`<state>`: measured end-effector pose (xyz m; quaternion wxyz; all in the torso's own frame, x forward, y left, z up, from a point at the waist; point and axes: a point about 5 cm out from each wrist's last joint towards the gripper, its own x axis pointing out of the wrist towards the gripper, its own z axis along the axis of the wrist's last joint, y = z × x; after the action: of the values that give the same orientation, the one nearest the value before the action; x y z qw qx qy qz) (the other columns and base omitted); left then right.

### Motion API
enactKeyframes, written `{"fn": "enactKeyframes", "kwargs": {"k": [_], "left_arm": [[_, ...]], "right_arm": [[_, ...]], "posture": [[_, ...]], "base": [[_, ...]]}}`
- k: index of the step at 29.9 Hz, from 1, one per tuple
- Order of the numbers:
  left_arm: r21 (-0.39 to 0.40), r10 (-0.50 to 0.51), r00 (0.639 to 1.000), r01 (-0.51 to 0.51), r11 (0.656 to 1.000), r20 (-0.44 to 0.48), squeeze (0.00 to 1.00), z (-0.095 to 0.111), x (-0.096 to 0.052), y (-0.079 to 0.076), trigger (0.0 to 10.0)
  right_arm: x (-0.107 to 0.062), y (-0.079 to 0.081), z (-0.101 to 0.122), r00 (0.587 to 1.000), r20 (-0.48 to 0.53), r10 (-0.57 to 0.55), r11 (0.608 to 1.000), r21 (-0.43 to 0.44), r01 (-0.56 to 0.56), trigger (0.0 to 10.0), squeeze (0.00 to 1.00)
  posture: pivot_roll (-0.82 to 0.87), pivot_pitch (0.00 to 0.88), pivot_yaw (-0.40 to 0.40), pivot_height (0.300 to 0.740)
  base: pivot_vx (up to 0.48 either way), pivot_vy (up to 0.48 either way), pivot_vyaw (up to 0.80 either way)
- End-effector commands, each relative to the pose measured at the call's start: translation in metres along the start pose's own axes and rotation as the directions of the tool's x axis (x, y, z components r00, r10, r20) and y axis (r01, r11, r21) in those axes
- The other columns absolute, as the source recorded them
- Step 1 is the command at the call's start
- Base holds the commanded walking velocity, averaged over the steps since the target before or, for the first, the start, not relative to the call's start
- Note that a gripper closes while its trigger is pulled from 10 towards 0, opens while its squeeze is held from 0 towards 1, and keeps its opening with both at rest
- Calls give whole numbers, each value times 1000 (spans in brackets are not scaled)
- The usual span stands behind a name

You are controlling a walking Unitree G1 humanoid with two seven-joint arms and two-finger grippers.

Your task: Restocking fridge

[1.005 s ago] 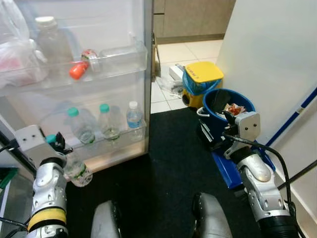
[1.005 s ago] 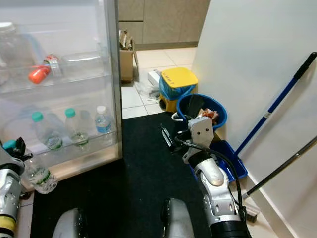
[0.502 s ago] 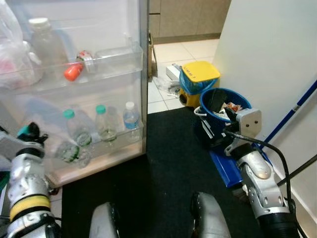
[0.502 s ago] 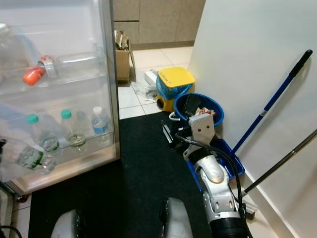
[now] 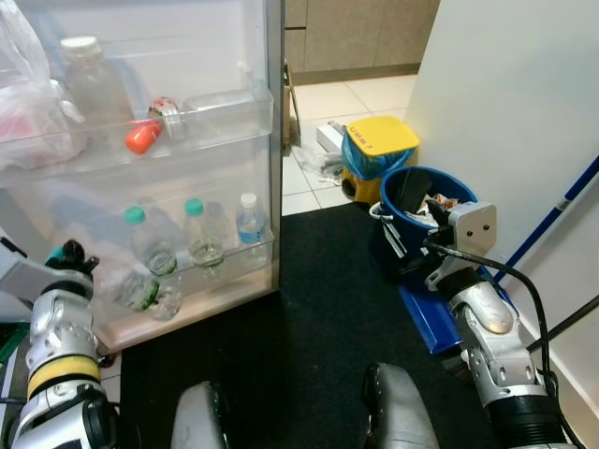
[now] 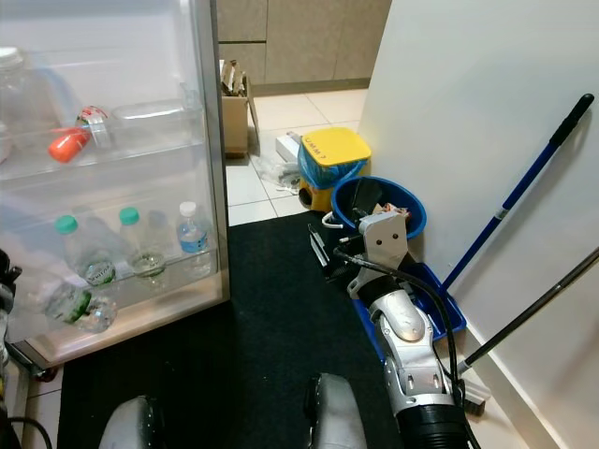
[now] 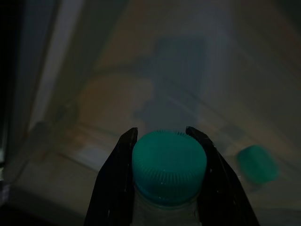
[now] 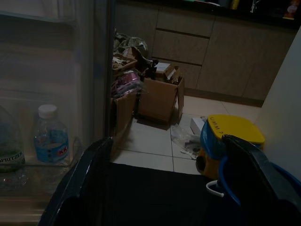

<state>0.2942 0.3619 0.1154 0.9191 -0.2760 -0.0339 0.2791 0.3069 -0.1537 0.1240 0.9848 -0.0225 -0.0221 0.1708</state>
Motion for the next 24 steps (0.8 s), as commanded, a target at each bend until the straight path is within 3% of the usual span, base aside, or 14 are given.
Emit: {"fn": "enactKeyframes", "kwargs": {"k": [1,13,18,19,24], "left_arm": [[-17,-29,1000,29,999,-2,0,-7,1,-9,10000],[77,-112,994,113,991,-13,0,-20,4,-35,10000],[210,-153,987,158,965,-37,0,-33,3,-51,10000],[284,-170,984,178,942,-55,0,-39,1,-54,10000],[380,-188,977,214,900,-104,0,-56,-5,-55,10000]], "right_arm": [[0,-1,-2,1000,-7,-4,1000,3,4,10000,0],[0,0,-3,1000,-3,0,1000,8,0,10000,0],[0,0,-2,1000,-1,3,1000,6,-3,10000,0],[0,0,-2,1000,0,3,1000,7,-3,10000,0],[-1,1,-2,1000,-1,2,1000,8,-2,10000,0]], "posture": [[-31,0,-72,436],[-33,0,-78,436],[-39,0,-81,436],[-42,0,-80,436],[-50,0,-81,436]], "base": [[0,0,0],[0,0,0],[0,0,0],[0,0,0],[0,0,0]]}}
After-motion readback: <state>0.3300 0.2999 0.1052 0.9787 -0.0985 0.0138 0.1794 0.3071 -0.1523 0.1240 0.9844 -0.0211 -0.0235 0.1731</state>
